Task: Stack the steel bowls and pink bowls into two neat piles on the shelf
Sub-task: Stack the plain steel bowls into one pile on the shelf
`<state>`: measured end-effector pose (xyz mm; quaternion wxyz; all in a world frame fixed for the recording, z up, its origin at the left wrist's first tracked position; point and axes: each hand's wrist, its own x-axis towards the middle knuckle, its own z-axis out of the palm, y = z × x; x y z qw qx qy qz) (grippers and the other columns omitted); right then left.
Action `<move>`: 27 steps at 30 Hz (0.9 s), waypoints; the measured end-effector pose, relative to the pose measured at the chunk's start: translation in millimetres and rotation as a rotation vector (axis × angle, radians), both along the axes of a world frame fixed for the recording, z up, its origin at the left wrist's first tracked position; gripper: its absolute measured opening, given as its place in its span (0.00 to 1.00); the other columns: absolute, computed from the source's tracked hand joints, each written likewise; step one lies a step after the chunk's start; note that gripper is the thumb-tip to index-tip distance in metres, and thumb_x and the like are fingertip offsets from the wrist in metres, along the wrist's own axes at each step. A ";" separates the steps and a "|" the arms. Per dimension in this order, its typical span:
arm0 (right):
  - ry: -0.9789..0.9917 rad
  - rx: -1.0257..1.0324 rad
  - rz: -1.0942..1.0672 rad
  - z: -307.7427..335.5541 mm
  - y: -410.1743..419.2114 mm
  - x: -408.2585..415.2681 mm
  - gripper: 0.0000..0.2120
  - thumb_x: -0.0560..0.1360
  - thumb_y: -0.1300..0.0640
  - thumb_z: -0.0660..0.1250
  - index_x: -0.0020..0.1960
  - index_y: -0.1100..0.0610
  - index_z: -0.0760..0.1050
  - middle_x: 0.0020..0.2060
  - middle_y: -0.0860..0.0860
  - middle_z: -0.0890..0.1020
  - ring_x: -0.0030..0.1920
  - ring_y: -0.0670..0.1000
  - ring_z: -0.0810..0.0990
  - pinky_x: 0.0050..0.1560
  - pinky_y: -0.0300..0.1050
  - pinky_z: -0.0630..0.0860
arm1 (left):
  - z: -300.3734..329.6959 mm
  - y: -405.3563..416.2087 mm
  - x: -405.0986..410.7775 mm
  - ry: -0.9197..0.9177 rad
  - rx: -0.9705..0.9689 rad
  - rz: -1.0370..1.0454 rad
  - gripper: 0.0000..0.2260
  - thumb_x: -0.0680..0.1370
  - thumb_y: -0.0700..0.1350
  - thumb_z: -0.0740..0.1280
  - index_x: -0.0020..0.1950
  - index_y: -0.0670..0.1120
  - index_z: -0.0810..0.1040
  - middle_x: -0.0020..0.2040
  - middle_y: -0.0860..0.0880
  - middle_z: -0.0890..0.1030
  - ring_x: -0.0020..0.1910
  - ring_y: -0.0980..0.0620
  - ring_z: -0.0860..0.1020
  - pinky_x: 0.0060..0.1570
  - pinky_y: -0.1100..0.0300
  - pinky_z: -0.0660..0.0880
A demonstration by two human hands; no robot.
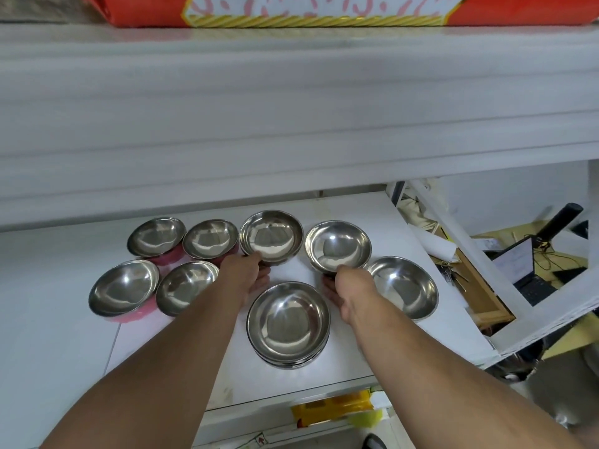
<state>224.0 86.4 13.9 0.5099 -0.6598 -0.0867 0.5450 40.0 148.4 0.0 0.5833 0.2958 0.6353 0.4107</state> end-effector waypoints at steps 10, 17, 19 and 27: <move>0.010 0.124 -0.034 41.5 -44.3 18.3 0.09 0.82 0.60 0.61 0.58 0.61 0.76 0.49 0.57 0.85 0.51 0.54 0.87 0.51 0.50 0.83 | 51.4 -46.4 -31.8 0.043 0.095 -0.014 0.07 0.79 0.42 0.67 0.51 0.40 0.82 0.46 0.40 0.85 0.41 0.48 0.84 0.42 0.54 0.82; -0.042 0.152 0.015 62.6 -91.5 25.8 0.10 0.81 0.57 0.64 0.56 0.62 0.78 0.43 0.58 0.89 0.46 0.55 0.89 0.49 0.50 0.85 | 65.4 -110.1 -50.7 0.019 0.063 -0.077 0.08 0.79 0.40 0.68 0.57 0.41 0.81 0.47 0.37 0.87 0.43 0.44 0.86 0.41 0.54 0.83; -0.061 0.167 0.039 67.3 -102.8 25.9 0.10 0.80 0.57 0.64 0.57 0.62 0.78 0.43 0.58 0.89 0.46 0.56 0.89 0.49 0.51 0.85 | 66.2 -126.7 -51.0 0.023 0.044 -0.092 0.08 0.80 0.41 0.66 0.57 0.40 0.80 0.50 0.36 0.86 0.46 0.42 0.86 0.42 0.53 0.84; -0.166 0.243 0.092 82.7 -136.1 21.0 0.10 0.78 0.59 0.65 0.56 0.62 0.78 0.45 0.60 0.88 0.47 0.56 0.88 0.50 0.51 0.85 | 63.3 -158.5 -45.8 0.096 0.046 -0.125 0.07 0.80 0.39 0.66 0.55 0.39 0.79 0.48 0.38 0.85 0.45 0.43 0.87 0.44 0.51 0.85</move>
